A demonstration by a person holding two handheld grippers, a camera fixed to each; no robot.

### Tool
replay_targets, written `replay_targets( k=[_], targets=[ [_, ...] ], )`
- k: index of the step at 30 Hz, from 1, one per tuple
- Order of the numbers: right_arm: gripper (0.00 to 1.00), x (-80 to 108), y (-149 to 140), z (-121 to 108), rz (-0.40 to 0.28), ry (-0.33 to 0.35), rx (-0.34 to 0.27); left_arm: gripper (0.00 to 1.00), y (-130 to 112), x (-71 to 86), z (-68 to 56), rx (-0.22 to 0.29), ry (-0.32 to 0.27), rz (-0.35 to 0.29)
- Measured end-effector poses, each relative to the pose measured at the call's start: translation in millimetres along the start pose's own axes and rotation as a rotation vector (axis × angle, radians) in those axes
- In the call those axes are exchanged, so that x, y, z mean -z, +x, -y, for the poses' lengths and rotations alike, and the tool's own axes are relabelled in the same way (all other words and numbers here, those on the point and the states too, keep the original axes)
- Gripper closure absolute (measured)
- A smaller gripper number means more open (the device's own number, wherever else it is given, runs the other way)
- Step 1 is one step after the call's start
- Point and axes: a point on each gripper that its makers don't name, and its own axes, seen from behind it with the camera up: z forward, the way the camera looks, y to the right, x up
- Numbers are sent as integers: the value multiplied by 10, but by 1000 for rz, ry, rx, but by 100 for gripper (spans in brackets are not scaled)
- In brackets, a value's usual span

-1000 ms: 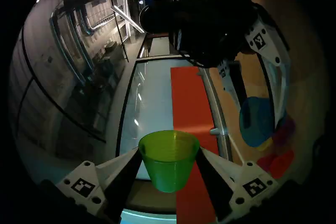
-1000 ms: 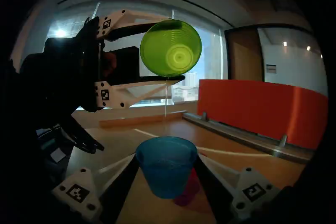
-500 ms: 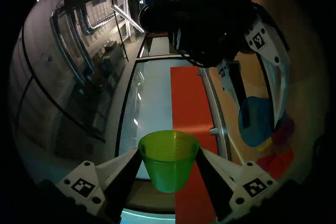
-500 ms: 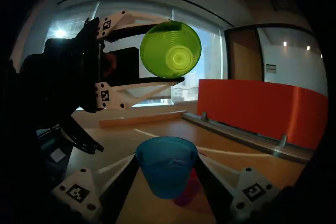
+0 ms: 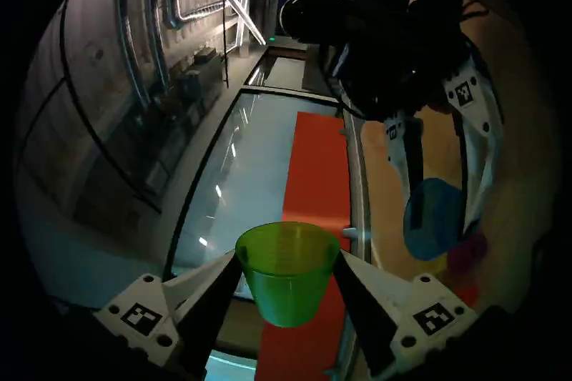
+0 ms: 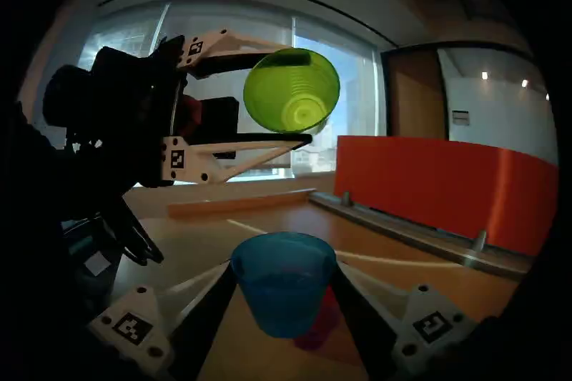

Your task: Pour water

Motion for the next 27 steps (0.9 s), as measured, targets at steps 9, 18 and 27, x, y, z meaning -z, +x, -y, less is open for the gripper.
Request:
replay_targets(
  k=[9,18,27],
  targets=[
    [10,12,16,-21,-4,-7,0,14,-191,-28,-10,283,-5,32],
    [10,47,25,-40,-9,-16,0,14,-315,19,-50,558,-4,47],
    [10,74,92,-64,-20,-24,0,14,-415,26,-57,795,2,45]
  ],
)
